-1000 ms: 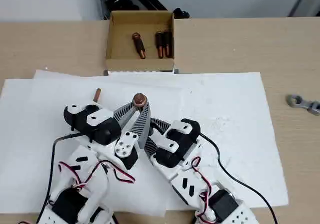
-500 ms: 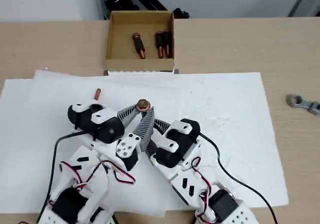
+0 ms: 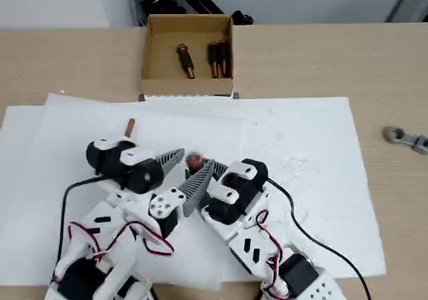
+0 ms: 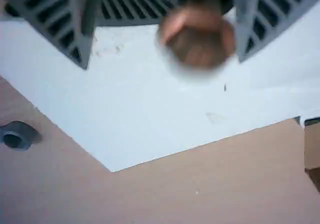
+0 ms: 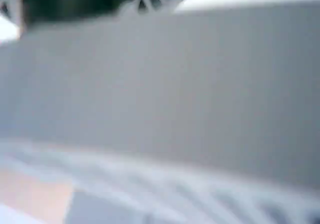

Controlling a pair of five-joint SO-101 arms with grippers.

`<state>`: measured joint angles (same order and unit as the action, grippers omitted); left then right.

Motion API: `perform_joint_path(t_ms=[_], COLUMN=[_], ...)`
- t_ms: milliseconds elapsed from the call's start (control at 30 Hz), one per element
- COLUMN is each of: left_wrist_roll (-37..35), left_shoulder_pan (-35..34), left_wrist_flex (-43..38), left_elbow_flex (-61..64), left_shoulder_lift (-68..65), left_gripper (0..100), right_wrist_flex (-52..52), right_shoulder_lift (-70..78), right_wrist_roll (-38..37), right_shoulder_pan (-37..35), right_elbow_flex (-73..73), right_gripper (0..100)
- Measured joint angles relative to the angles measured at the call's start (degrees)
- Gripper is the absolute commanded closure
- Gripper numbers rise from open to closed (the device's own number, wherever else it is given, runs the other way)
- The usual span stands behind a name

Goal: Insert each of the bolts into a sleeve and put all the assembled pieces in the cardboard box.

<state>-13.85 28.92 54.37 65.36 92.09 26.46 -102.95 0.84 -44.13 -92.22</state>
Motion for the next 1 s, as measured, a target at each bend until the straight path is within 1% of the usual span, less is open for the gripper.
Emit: perform_joint_path(t_ms=[167, 233, 300, 433, 533, 633, 733, 800, 867, 1000], left_wrist_roll=[0.18, 0.62, 1.58, 3.16, 5.10, 6.95, 8.79, 9.76, 11.52, 15.82], left_shoulder_pan=[0.00, -0.35, -2.73, -9.85, -16.35, -23.74, -30.77, -33.67, -36.04, -38.68], left_wrist_flex=[0.35, 0.35, 0.35, 0.35, 0.35, 1.41, 5.10, 8.70, 10.81, 10.81], left_elbow_flex=[-0.35, -0.35, -1.49, -3.78, -3.96, -3.96, -3.52, -2.64, -1.76, -1.58], left_shoulder_lift=[0.09, 0.09, -0.18, 0.18, 0.18, 0.18, 0.18, 0.18, 0.26, 0.44], left_gripper=[83, 86, 91, 99, 99, 99, 99, 99, 99, 99], right_wrist_flex=[-0.09, 0.00, 0.00, 0.00, 0.00, 1.85, 4.22, 4.31, 3.43, 1.85], right_shoulder_lift=[0.00, 0.00, 0.00, 0.00, 0.00, 2.11, 7.21, 12.40, 18.73, 34.55], right_wrist_roll=[0.09, 0.09, 0.09, 0.09, 0.09, 0.09, 0.44, 0.53, 0.53, 0.18], right_shoulder_pan=[-0.09, 0.09, 0.09, 4.13, 8.35, 10.55, 10.99, 11.25, 11.16, 13.45], right_elbow_flex=[-0.18, -0.18, -0.18, -0.18, -0.18, 2.81, 7.91, 11.08, 14.51, 24.88], right_gripper=[99.5, 99.5, 99.5, 99.5, 99.5, 99.5, 99.5, 99.5, 99.5, 99.5])
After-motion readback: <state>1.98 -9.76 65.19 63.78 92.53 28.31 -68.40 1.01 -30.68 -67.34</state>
